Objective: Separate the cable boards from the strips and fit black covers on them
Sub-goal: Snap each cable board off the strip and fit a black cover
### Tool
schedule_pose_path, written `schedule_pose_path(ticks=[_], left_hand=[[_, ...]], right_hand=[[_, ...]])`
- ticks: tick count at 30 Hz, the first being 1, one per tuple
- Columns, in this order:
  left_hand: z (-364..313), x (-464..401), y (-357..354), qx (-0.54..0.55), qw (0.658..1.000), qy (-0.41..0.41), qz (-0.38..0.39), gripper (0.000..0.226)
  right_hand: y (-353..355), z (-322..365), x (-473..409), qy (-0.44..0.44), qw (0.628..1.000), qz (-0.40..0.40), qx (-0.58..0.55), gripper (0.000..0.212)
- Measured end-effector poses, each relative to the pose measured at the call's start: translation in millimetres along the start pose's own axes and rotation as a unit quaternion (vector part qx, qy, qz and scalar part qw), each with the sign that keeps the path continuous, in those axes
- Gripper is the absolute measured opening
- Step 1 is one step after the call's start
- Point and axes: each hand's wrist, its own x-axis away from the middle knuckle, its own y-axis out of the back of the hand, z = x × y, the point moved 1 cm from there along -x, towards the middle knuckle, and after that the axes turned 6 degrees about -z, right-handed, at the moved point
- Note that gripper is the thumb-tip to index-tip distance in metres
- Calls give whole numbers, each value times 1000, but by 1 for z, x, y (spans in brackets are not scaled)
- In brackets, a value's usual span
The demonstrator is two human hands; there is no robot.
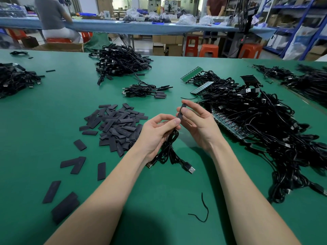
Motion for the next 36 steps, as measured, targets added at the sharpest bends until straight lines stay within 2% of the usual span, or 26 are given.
schedule_pose_path(ticks=[7, 12, 16, 19, 24, 30, 34, 36], left_hand=[[0, -3, -2, 4, 1000, -5, 2, 19], [-1, -7, -5, 13, 1000, 5, 1, 18], [-3, -11, -9, 10, 1000, 2, -2, 12], [-5, -16, -9, -34, 999, -5, -13, 5], [-16, -15, -11, -179, 984, 10, 16, 11], [-49, -33, -22, -321, 945, -61, -5, 10], [-80, -61, -33, -452, 881, -141, 12, 10], [-92, -81, -32, -526, 834, -165, 4, 10]], right_hand=[[0, -7, -3, -43, 993, 2, -107, 19], [-3, -10, -7, -22, 994, -38, -97, 29], [-2, -7, -11, -11, 993, -73, -92, 17], [-3, -4, -14, -2, 992, -86, -95, 13], [-2, -2, -18, 13, 988, -111, -105, 16], [1, -6, -18, -20, 986, -105, -130, 36], [6, -11, -18, -60, 989, -121, -60, 39], [4, -12, -19, -67, 990, -119, -34, 36]])
